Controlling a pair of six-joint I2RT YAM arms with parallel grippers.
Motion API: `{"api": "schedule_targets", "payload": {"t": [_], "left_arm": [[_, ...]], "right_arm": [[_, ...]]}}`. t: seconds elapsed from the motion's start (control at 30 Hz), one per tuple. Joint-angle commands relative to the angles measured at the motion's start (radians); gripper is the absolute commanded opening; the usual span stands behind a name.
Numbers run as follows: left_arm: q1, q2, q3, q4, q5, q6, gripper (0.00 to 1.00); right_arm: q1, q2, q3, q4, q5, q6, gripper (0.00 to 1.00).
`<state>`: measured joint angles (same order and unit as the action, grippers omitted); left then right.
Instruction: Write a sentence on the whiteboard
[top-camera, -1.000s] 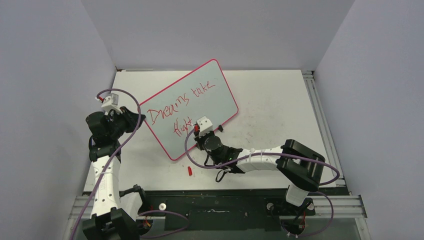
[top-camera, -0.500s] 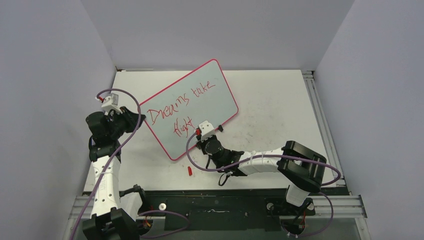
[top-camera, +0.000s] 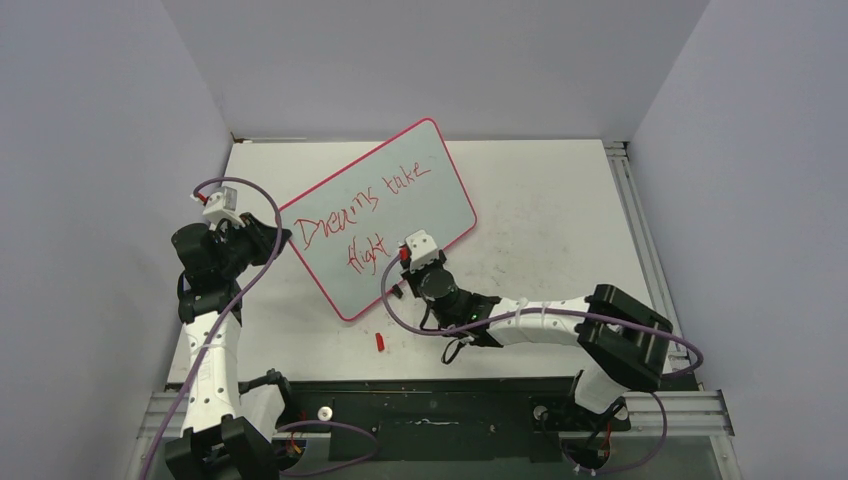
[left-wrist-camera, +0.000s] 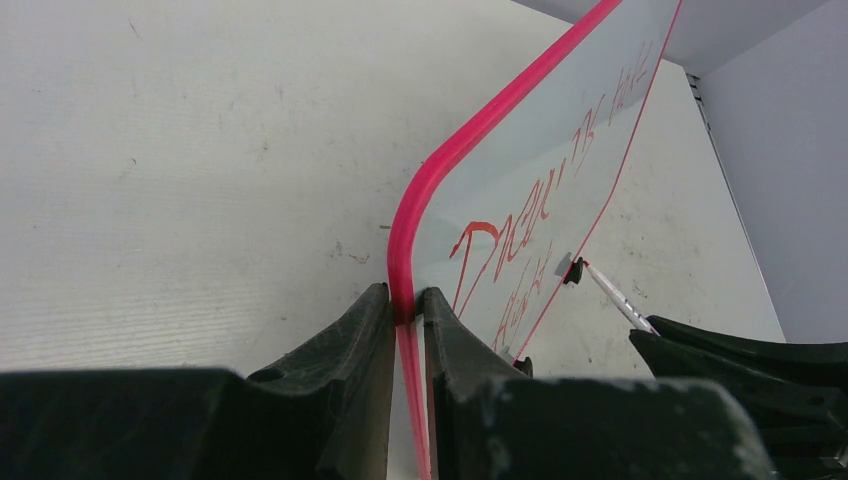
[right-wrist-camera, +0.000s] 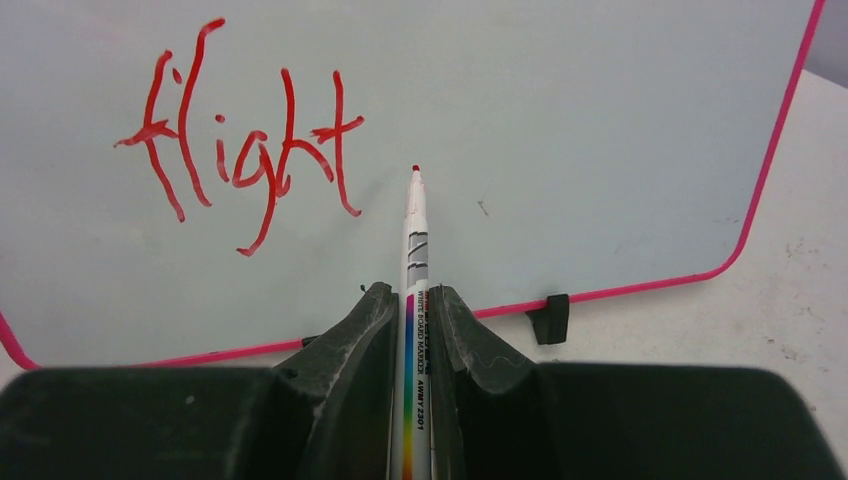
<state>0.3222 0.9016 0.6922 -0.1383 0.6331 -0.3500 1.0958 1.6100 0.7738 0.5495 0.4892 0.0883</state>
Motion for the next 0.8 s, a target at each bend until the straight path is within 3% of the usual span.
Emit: {"api": "schedule_targets", "payload": {"t": [0.0,0.27,0.77], "left_arm": [[-0.014,-0.009,0.009,-0.002,0.032,0.015,0.13],[-0.015,-0.008,0.009,-0.003,0.031,0.016,0.13],[-0.017,0.000,0.011,-0.006,0.027,0.019,0.13]], "right_arm": [[-0.004,-0.111,0.027,0.018,0.024,-0.046,0.05],[-0.061,-0.164,0.008,0.015,-0.078,-0.051,0.05],[-0.117,-0.063,0.029,0.069,-0.176,-0.031,0.05]]}}
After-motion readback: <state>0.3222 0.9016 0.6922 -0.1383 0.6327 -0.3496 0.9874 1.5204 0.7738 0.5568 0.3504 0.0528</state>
